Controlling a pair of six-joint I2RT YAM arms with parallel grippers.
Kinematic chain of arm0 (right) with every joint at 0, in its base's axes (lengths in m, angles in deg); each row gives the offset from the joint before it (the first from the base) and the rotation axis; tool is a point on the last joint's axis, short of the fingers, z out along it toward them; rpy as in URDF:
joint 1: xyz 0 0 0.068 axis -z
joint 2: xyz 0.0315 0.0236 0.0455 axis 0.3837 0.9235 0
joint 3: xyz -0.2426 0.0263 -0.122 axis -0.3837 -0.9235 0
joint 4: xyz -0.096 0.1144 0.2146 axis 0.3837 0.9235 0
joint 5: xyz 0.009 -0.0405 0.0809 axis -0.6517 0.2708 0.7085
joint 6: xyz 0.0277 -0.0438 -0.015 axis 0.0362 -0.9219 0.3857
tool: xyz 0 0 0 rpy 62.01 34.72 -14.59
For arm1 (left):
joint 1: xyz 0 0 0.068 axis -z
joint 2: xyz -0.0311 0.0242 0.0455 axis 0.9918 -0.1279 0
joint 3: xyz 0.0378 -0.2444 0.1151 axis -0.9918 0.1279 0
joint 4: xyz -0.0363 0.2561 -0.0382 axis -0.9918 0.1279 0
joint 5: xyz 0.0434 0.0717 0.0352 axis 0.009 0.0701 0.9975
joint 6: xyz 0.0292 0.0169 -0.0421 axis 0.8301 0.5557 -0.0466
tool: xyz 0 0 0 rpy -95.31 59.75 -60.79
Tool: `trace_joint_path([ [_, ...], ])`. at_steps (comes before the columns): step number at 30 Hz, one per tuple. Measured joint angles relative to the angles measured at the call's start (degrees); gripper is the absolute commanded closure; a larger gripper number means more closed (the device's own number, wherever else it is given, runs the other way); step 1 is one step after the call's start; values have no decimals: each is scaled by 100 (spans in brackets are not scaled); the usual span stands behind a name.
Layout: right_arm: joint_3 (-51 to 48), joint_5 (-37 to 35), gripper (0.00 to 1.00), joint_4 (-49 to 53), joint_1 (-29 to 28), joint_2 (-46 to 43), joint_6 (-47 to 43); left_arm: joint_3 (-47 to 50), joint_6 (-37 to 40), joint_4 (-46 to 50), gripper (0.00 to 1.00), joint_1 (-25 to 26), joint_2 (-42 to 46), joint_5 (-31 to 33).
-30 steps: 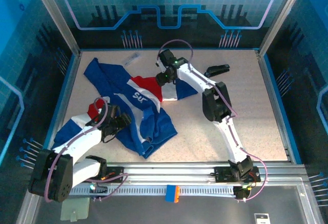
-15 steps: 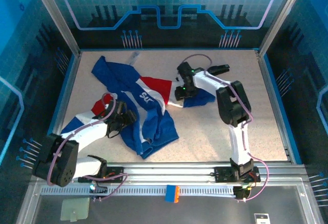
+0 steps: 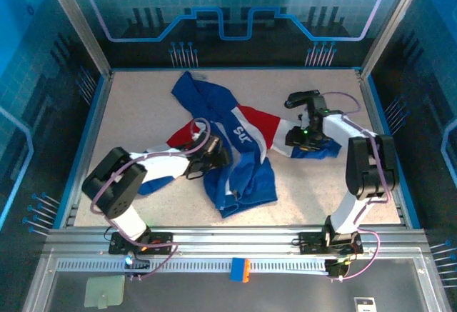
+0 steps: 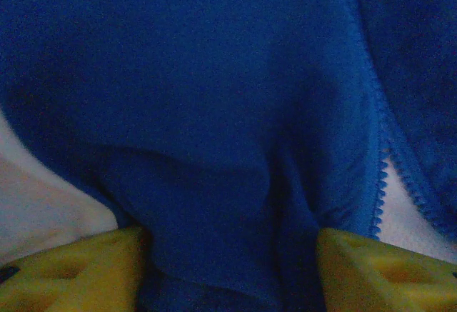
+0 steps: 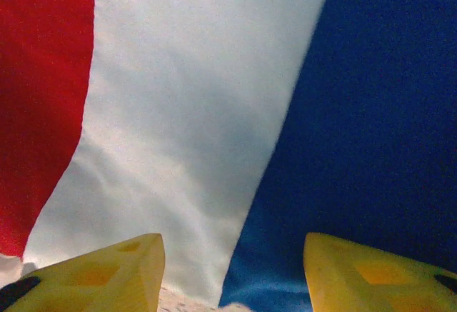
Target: Zip up the jacket
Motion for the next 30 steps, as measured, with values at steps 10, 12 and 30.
trace_joint_path([
  [10,-560,313,43,-306,719,-933,238,-1606,68,297,36,658,-1233,-173],
  [12,-678,348,42,-367,719,-1067,278,-1869,168,372,36,658,-1408,-236],
  [30,-2076,-74,40,-9,221,-3132,348,-2400,892,498,35,560,-1779,-994],
])
